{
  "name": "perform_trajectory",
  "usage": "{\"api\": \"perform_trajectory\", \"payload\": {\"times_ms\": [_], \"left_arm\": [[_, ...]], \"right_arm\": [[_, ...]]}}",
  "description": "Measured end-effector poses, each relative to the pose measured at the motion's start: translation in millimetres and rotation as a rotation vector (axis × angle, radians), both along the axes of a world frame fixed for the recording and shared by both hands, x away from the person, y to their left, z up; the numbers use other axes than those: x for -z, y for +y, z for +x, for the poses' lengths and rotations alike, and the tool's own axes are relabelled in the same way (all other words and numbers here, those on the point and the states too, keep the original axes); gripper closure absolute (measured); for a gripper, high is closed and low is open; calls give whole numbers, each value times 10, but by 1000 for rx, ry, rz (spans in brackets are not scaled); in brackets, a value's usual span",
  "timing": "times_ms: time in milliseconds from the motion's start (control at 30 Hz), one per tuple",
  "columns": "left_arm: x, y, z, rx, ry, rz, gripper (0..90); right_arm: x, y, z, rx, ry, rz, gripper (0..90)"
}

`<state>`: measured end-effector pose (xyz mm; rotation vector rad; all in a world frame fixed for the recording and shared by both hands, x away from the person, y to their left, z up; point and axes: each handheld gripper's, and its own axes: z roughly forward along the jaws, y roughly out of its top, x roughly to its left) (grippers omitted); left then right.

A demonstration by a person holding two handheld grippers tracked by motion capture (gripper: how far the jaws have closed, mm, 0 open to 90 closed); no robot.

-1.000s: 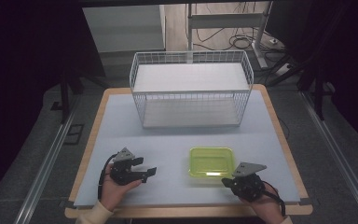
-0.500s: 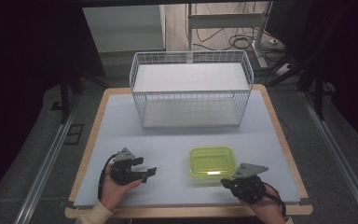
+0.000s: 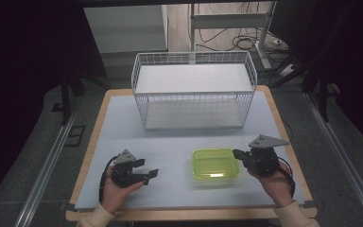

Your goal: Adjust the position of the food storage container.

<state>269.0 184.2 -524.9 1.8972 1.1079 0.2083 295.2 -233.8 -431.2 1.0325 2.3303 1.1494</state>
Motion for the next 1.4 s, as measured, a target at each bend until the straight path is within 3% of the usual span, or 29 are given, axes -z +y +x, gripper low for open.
{"api": "perform_trajectory", "payload": {"times_ms": [267, 467, 833, 1000, 1400], "left_arm": [[2, -19, 5, 8, 2, 8, 249], [10, -19, 9, 14, 4, 8, 249], [18, -25, 12, 19, 4, 14, 249], [19, -28, 12, 20, 4, 14, 249], [23, -41, 8, 26, 6, 18, 250]], "right_arm": [[267, -287, 28, 90, 41, -54, 898], [426, -296, 87, 106, 80, -105, 899], [541, -197, 110, 88, 96, -166, 898], [550, -148, 103, 87, 82, -193, 899], [557, -97, 85, 89, 74, -200, 899]]}}
